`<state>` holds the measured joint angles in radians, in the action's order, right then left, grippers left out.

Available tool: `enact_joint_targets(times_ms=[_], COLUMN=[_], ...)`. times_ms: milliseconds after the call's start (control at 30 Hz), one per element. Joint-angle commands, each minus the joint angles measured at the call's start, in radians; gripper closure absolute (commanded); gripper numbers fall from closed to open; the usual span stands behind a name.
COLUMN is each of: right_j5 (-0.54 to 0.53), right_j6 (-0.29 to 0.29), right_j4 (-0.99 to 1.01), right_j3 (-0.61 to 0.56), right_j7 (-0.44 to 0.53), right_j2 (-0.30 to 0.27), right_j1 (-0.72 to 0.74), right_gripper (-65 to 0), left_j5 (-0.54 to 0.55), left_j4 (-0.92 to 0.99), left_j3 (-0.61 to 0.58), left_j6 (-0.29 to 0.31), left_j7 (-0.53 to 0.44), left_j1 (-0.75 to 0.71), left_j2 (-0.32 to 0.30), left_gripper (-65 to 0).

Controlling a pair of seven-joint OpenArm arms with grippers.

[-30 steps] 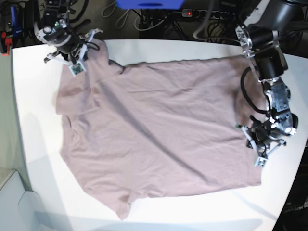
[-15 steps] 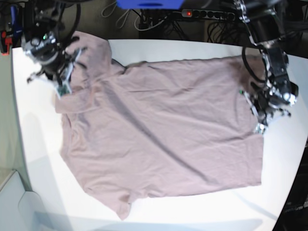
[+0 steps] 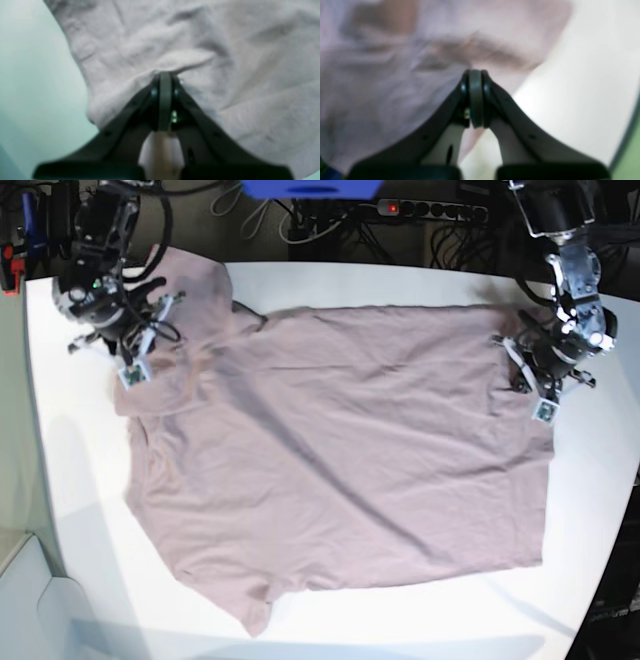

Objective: Layout the t-shirt on the table in an organized manner, then fold the t-shirt properly
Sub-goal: 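Grasp the shirt's shoulder corners with both grippers and pull them taut, then drag the shirt's side edge outward with the right gripper to flatten it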

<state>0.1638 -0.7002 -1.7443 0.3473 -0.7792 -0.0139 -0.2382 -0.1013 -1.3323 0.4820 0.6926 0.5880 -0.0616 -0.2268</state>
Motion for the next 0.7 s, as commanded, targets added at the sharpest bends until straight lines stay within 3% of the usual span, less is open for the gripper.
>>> enact_joint_targets(times_ms=[0,233,367,533,667], right_j5=[-0.008,-0.008,-0.008,-0.008,-0.008], right_j6=[0.002,0.002,0.002,0.002,0.002], right_j4=[-0.013,-0.073,-0.153,-0.254,-0.273], right_j3=[-0.014,-0.109,-0.159,-0.141,-0.063], right_j7=[0.011,0.013,0.013,0.01,0.013], right_j2=[0.002,0.007,0.007,0.002,0.001], right_j1=[-0.011,-0.177,-0.255,-0.304,-0.281], right_gripper=[0.0,0.0,0.0,0.0,0.0], left_j5=[-0.079,-0.079,-0.087,-0.087,-0.077], left_j4=[0.047,0.184,0.205,0.175,0.087], left_j3=[-0.007,-0.009,-0.012,-0.015,-0.009], left_j6=[0.006,0.006,0.006,0.006,0.006], left_j7=[0.096,0.091,0.091,0.102,0.12], left_j1=[0.009,0.148,0.21,0.217,0.17], left_j2=[0.0,-0.066,-0.069,-0.067,-0.061], left_gripper=[-0.1,-0.1,-0.1,-0.1,-0.1])
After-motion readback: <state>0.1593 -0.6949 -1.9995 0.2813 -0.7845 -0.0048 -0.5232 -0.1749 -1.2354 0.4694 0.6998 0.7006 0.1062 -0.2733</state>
